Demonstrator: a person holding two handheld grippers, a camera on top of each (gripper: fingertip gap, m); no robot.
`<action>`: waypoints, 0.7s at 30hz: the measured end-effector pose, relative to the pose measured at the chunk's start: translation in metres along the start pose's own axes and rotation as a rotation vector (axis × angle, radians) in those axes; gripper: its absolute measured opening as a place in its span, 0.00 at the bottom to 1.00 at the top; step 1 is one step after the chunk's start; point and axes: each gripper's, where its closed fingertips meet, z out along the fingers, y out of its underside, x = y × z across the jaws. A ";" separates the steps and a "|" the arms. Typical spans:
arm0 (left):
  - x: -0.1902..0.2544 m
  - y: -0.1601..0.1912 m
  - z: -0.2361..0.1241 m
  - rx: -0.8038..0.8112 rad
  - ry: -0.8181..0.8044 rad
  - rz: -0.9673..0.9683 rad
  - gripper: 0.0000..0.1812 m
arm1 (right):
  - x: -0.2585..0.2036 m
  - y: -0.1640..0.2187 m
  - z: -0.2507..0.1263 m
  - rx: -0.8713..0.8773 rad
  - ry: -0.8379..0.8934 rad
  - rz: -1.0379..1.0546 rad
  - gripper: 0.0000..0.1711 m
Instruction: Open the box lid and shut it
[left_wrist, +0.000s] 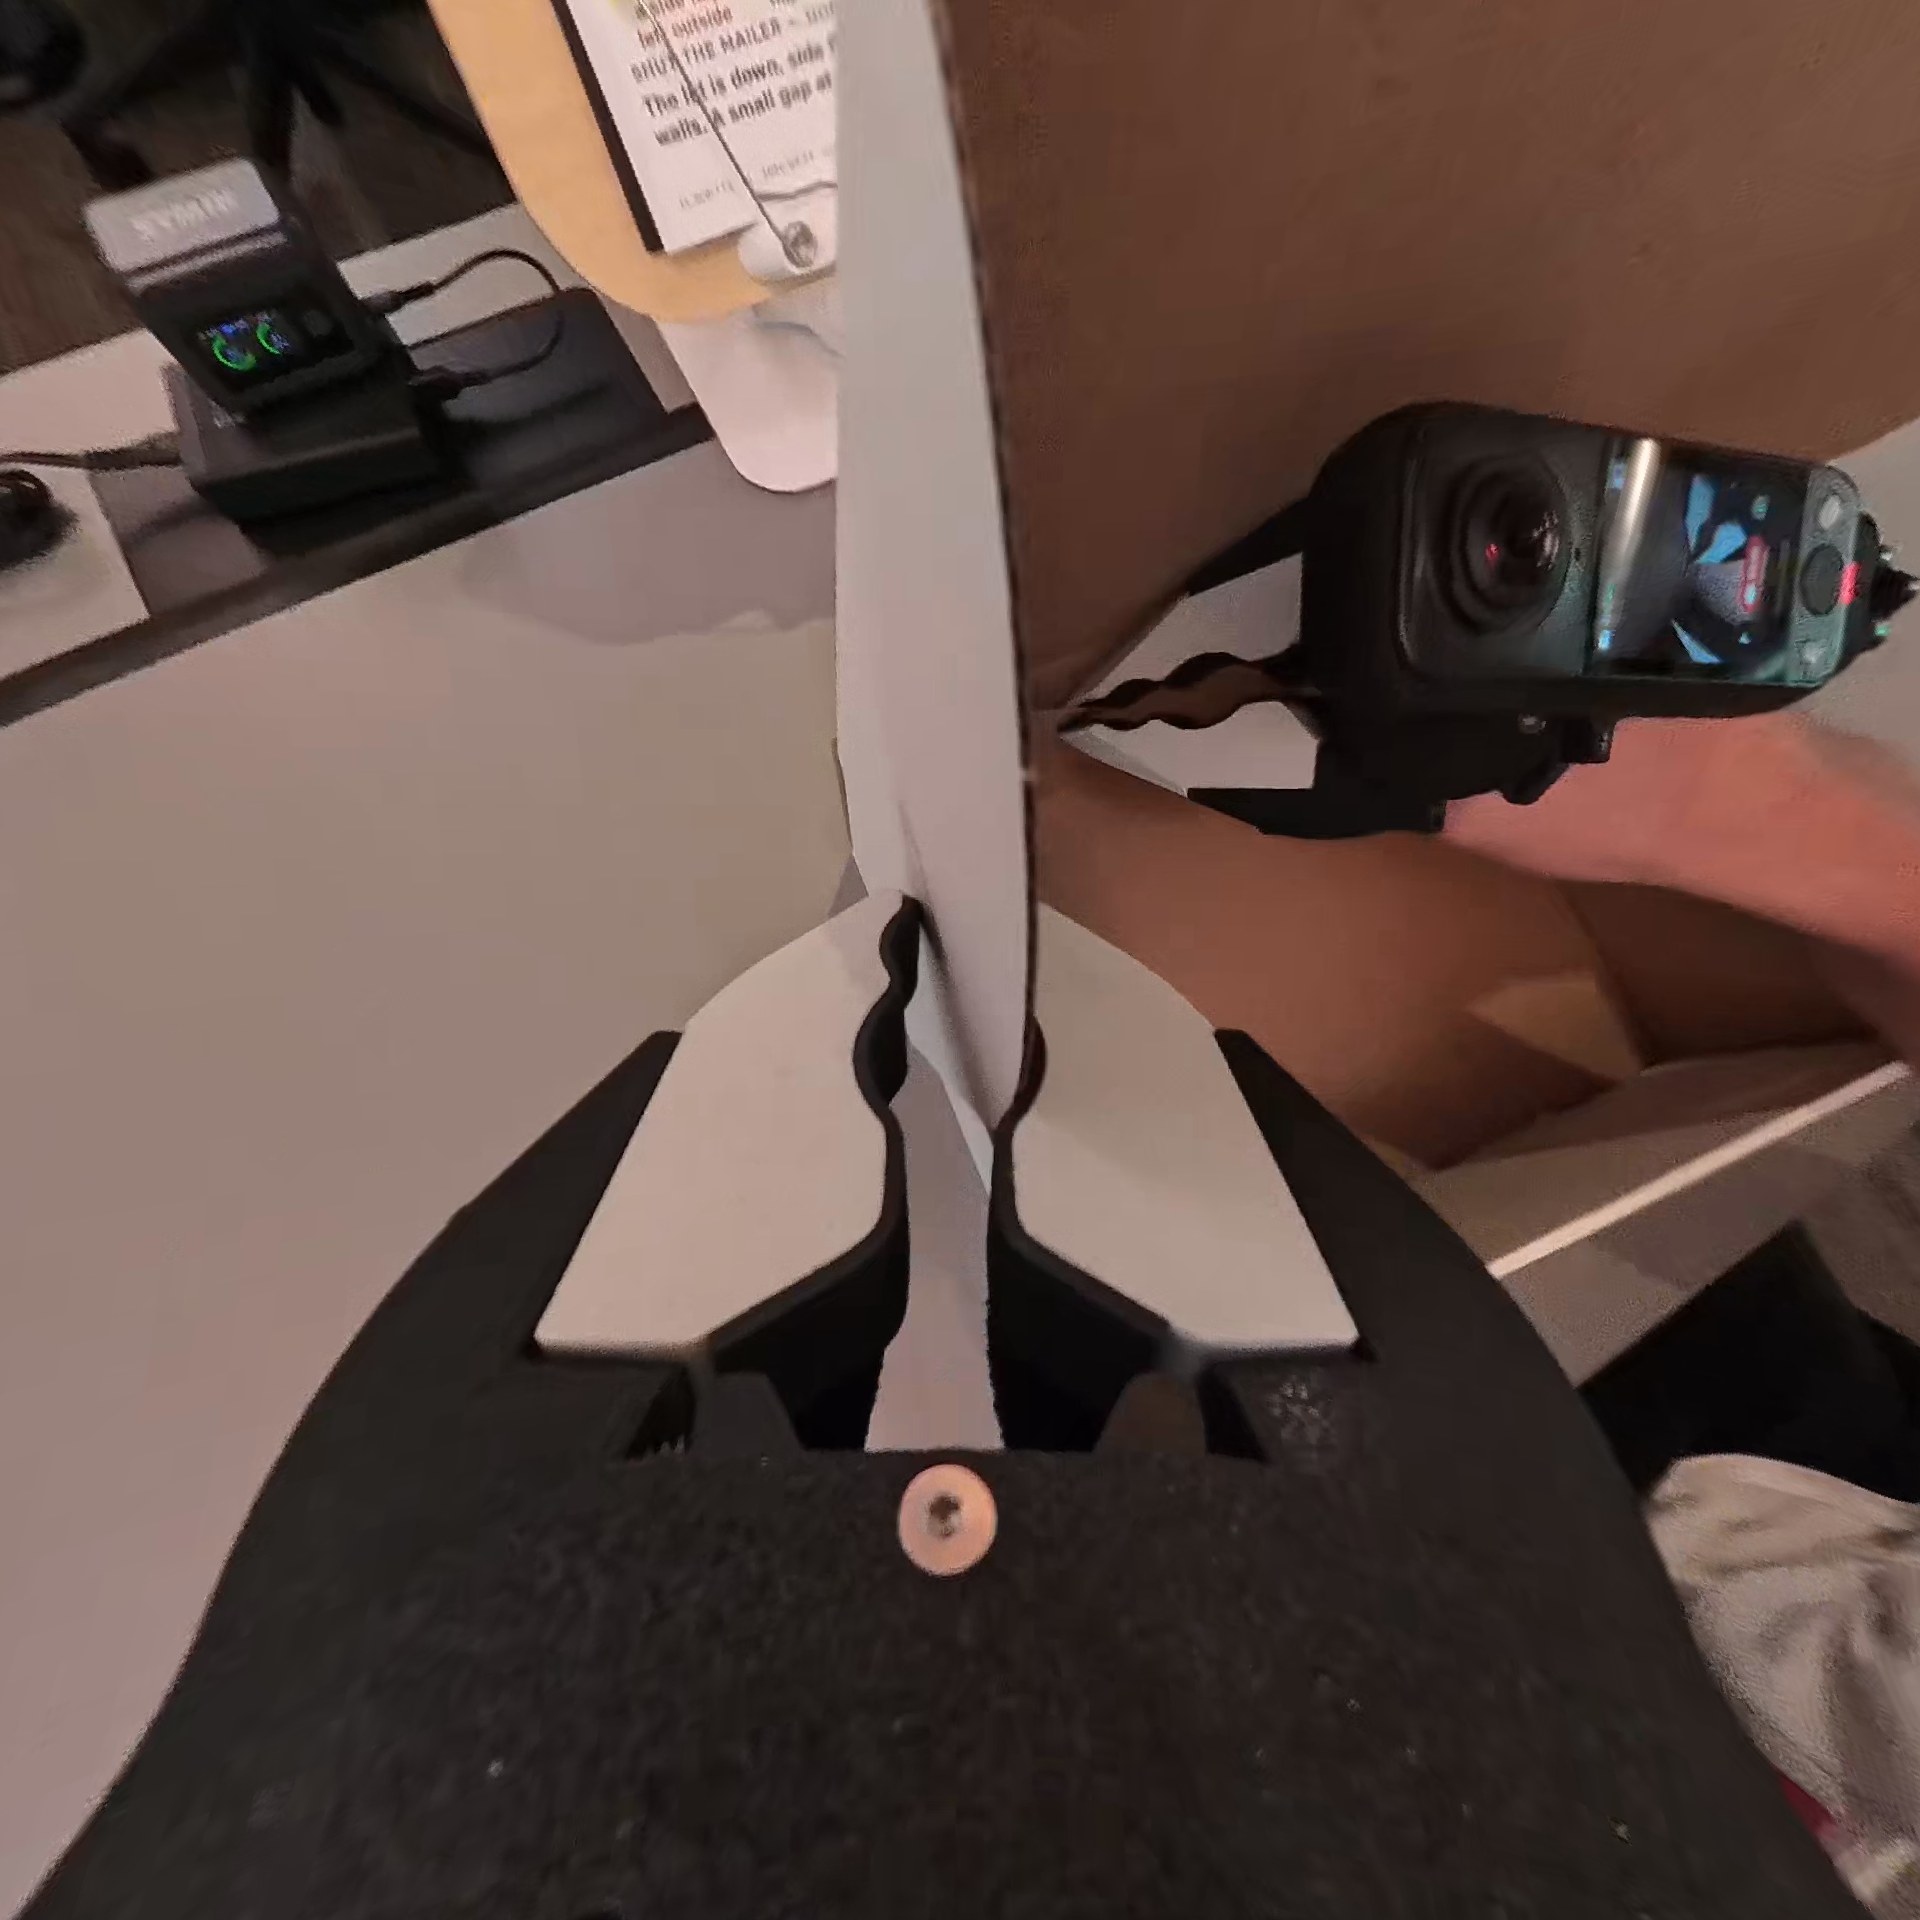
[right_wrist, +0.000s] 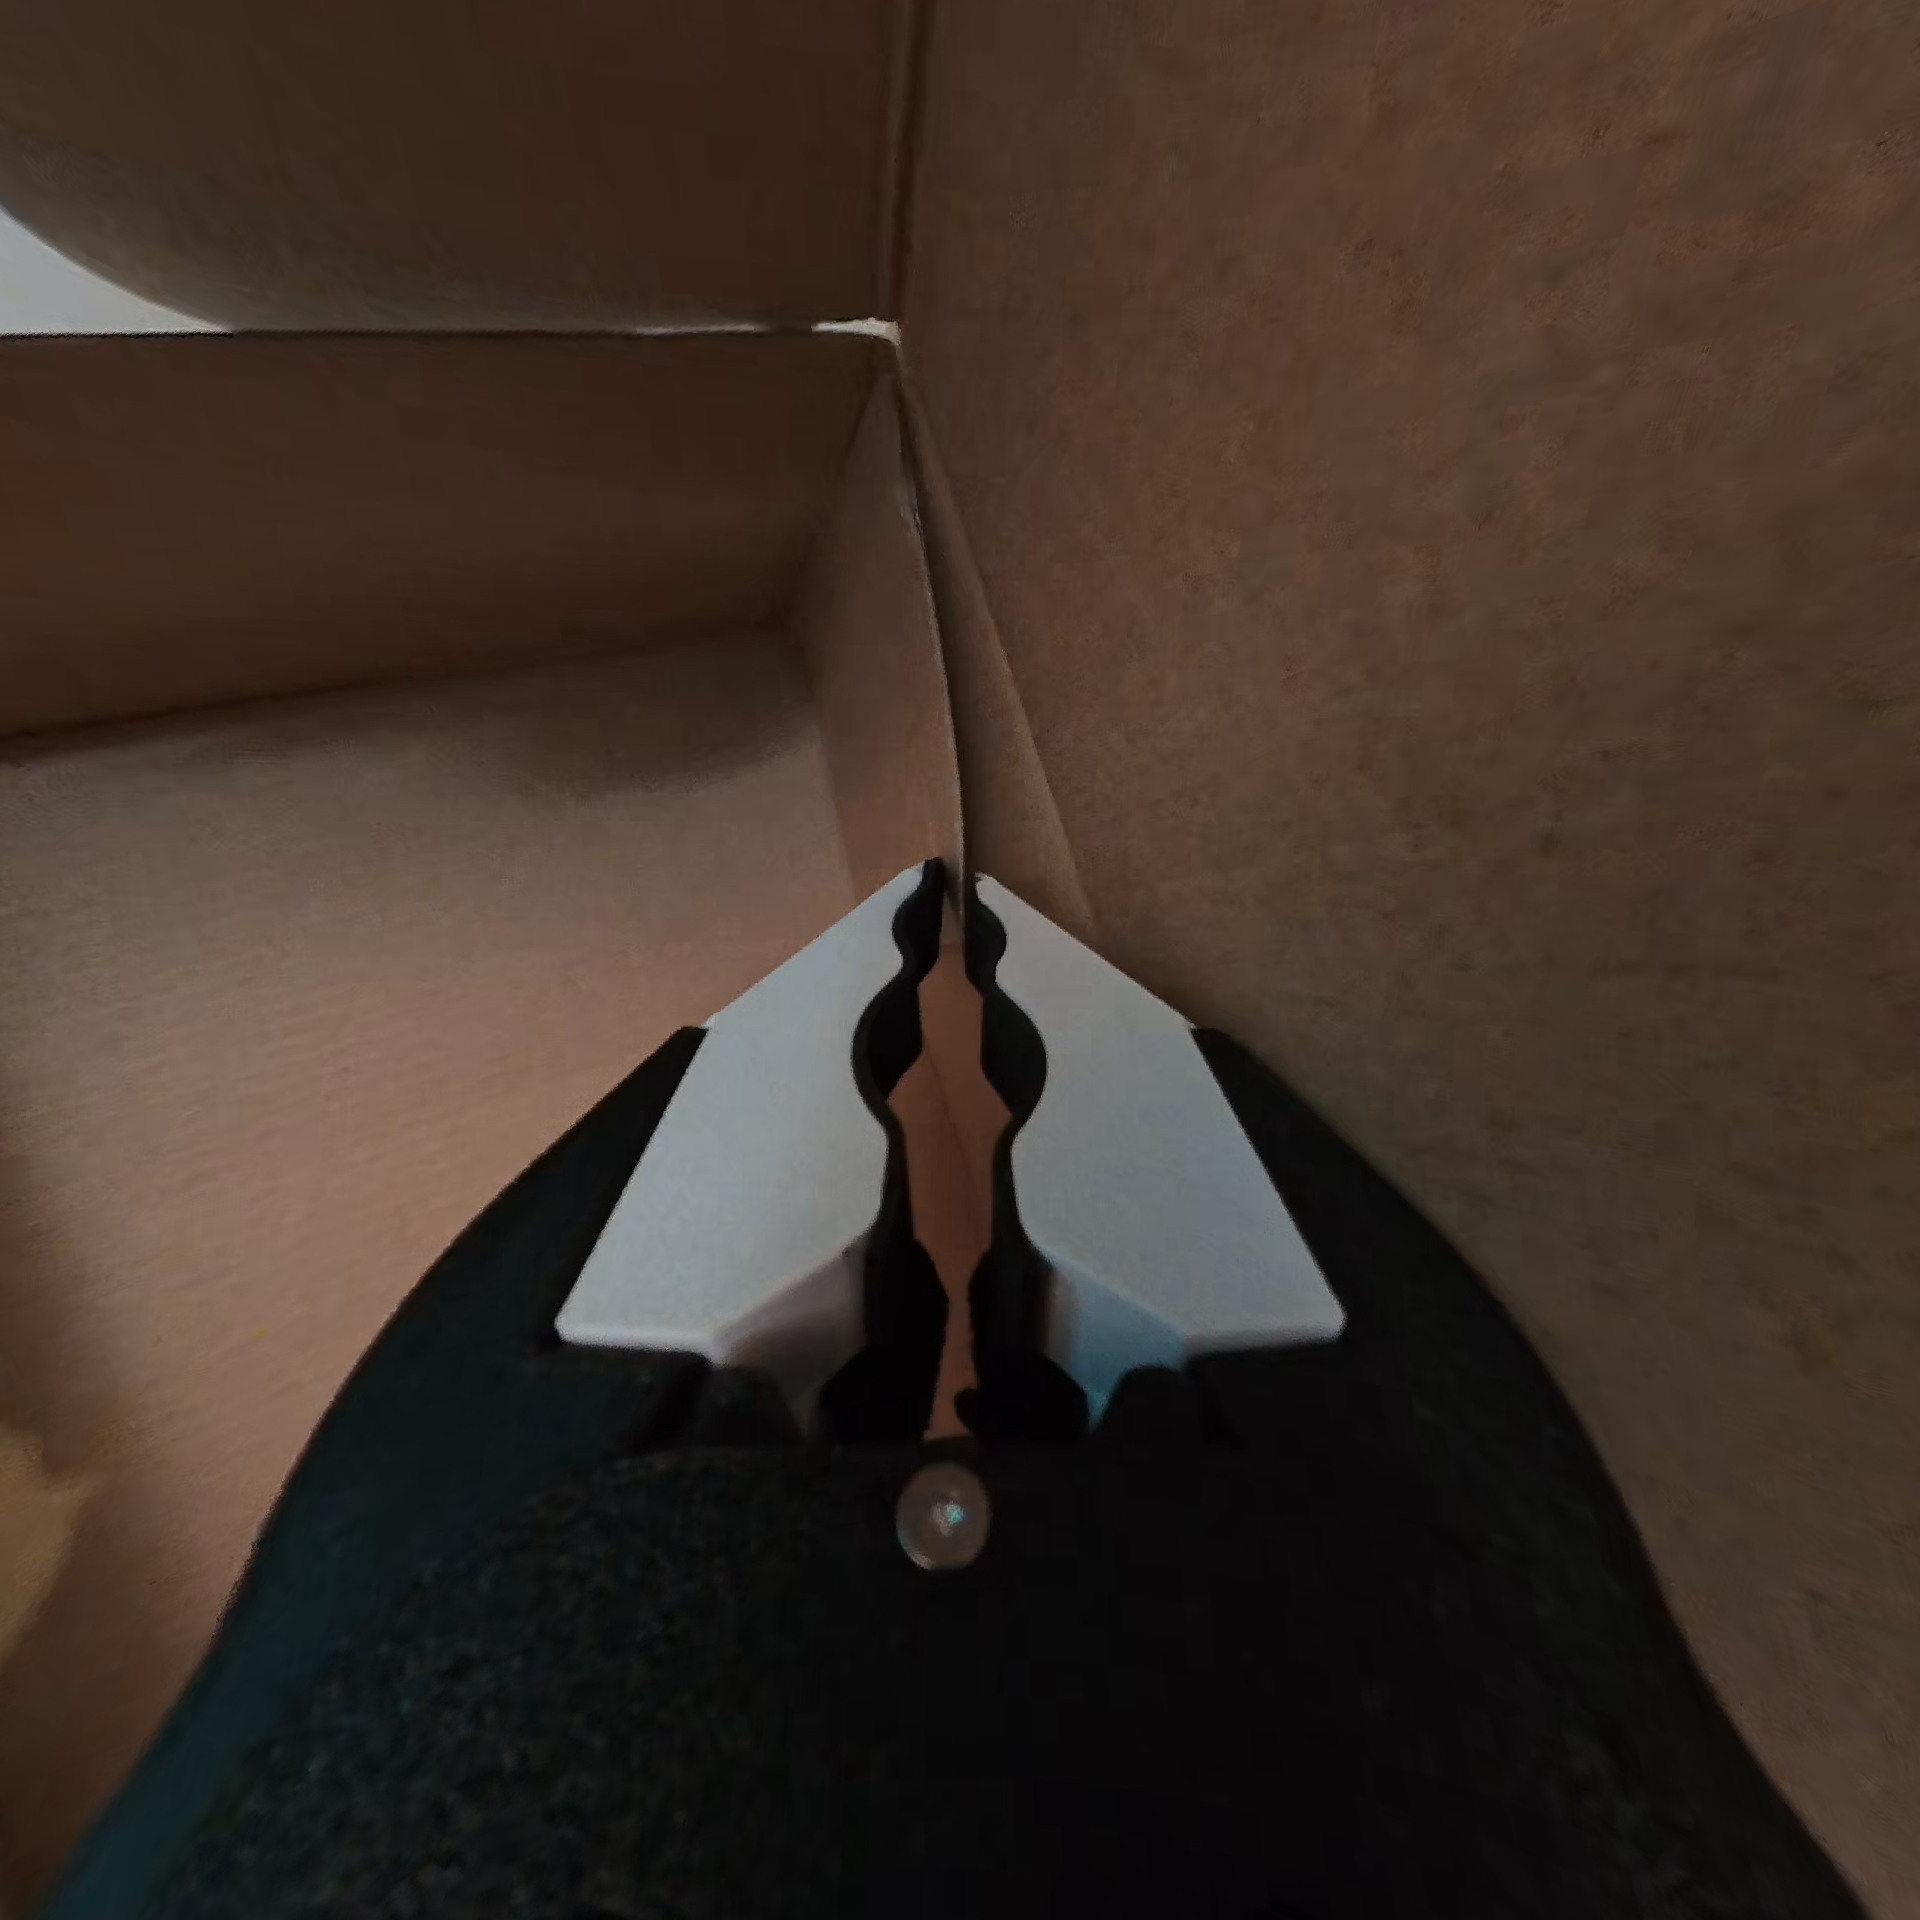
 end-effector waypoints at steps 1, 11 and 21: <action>-0.001 0.000 0.001 0.018 -0.020 0.005 0.05 | 0.001 -0.001 0.001 0.001 -0.002 0.003 0.02; -0.003 -0.028 0.001 -0.083 0.125 -0.242 0.06 | 0.004 -0.002 0.002 0.012 -0.004 -0.004 0.02; 0.018 -0.031 0.013 -0.057 0.076 -0.311 0.11 | 0.013 -0.002 0.008 0.018 -0.007 0.007 0.02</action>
